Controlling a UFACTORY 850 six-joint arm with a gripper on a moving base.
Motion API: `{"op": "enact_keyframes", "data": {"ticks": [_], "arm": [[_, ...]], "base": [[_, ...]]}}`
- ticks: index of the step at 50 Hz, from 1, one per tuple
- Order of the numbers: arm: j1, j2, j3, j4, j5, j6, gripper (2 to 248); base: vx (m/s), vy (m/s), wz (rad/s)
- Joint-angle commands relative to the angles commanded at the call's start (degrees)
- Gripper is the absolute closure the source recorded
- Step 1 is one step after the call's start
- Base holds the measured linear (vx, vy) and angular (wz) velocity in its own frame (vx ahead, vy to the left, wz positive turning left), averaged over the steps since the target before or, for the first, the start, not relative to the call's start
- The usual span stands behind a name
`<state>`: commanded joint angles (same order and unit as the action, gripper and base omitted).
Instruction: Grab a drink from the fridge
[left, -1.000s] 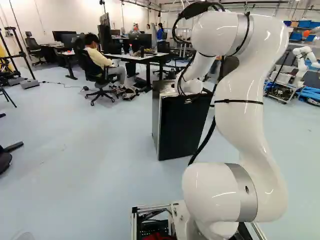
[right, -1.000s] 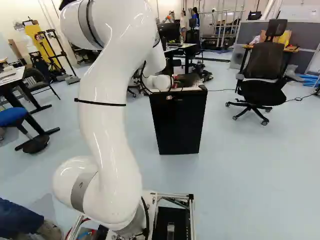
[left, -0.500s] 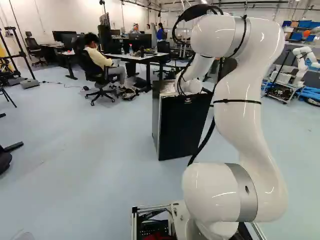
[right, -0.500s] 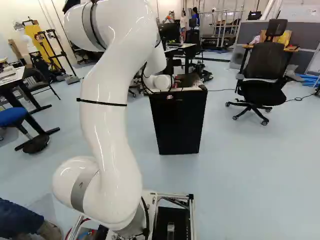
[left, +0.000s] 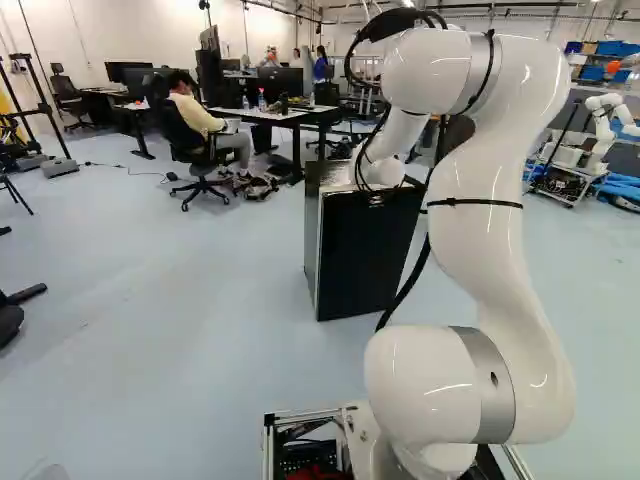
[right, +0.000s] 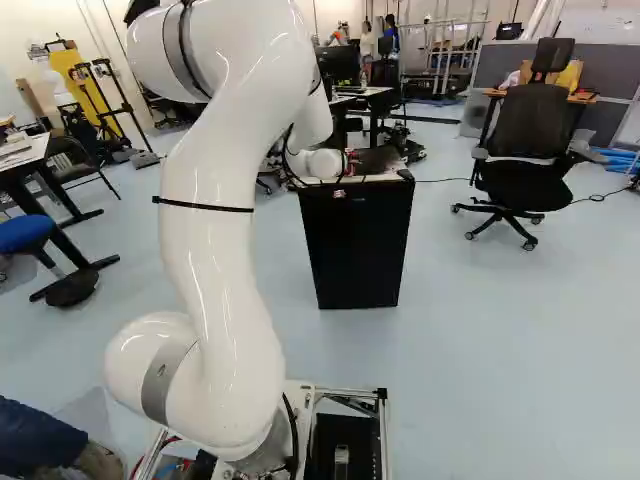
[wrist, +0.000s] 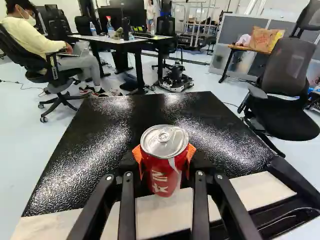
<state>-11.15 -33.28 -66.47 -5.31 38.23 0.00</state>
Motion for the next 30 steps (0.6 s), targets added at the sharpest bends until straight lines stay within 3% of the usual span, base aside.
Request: {"op": "enact_keyframes", "data": {"ticks": [30], "arm": [[0.0,3.16,0.17,0.0,0.0,0.0,149]], "base": [[0.0,0.0,0.0]]}}
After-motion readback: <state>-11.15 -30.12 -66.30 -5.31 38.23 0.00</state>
